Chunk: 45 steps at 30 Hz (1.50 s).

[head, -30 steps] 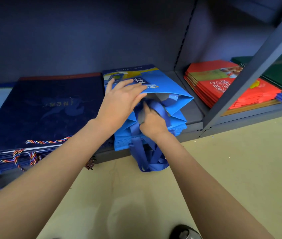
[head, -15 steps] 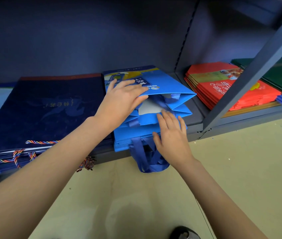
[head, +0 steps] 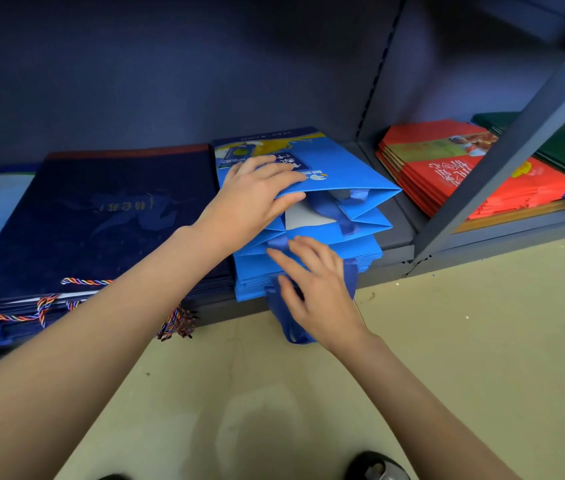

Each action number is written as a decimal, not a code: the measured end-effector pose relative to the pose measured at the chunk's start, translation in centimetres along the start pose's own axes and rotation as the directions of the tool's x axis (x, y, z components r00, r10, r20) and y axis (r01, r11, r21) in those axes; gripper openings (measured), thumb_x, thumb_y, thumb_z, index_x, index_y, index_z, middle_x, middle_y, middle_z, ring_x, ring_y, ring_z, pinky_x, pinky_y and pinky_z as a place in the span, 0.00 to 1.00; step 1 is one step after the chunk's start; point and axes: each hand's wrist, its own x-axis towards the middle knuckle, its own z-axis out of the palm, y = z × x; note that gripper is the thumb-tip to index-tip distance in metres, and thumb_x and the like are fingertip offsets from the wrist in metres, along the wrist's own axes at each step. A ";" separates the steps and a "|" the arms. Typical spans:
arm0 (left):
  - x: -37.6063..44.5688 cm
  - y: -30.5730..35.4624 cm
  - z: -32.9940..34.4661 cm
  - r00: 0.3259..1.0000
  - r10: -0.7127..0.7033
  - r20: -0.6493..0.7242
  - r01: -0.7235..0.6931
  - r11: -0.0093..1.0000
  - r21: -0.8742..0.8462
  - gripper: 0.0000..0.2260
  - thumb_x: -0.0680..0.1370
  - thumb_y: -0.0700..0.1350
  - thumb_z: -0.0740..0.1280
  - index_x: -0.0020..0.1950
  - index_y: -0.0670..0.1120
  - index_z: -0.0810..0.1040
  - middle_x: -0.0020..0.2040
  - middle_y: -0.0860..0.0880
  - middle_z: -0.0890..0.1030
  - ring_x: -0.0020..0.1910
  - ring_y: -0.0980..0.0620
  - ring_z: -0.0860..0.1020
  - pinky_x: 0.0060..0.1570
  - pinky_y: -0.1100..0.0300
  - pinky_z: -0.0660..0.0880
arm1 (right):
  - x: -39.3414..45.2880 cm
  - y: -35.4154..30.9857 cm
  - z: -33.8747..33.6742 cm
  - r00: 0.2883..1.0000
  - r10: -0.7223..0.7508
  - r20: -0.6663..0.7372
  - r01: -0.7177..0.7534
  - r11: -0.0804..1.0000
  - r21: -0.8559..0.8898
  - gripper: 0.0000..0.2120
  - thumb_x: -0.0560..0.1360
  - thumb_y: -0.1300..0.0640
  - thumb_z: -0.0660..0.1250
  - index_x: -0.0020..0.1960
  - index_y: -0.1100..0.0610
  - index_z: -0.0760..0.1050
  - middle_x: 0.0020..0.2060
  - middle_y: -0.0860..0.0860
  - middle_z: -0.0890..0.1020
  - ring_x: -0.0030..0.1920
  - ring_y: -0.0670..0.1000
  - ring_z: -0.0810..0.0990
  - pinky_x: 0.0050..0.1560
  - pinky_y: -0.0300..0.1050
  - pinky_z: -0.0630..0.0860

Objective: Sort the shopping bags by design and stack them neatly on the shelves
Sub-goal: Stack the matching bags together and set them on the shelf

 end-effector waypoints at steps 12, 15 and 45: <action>-0.8 0.0 0.4 0.992 -0.026 0.121 0.019 0.998 0.059 0.20 0.80 0.55 0.57 0.70 0.51 0.69 0.70 0.52 0.69 0.72 0.49 0.60 0.71 0.48 0.55 | -1.3 2.0 -0.7 0.997 0.073 0.003 -0.072 0.991 -0.108 0.24 0.72 0.57 0.53 0.67 0.56 0.69 0.63 0.54 0.74 0.62 0.54 0.65 0.56 0.55 0.70; -0.5 0.1 0.3 0.996 -0.011 0.090 0.006 0.999 0.051 0.19 0.80 0.54 0.58 0.69 0.50 0.71 0.69 0.51 0.71 0.72 0.48 0.61 0.71 0.50 0.56 | -1.3 2.1 0.0 0.998 0.016 0.053 -0.003 0.975 -0.224 0.27 0.69 0.60 0.54 0.67 0.53 0.68 0.64 0.51 0.74 0.63 0.53 0.66 0.59 0.51 0.65; -3.6 -0.3 3.4 0.932 -0.036 0.361 -0.055 0.970 0.238 0.27 0.78 0.61 0.50 0.76 0.53 0.57 0.75 0.52 0.59 0.74 0.49 0.56 0.72 0.48 0.53 | -2.7 3.0 1.3 0.986 0.041 0.160 0.001 0.967 -0.256 0.29 0.63 0.63 0.66 0.65 0.57 0.73 0.61 0.58 0.76 0.61 0.59 0.74 0.58 0.56 0.75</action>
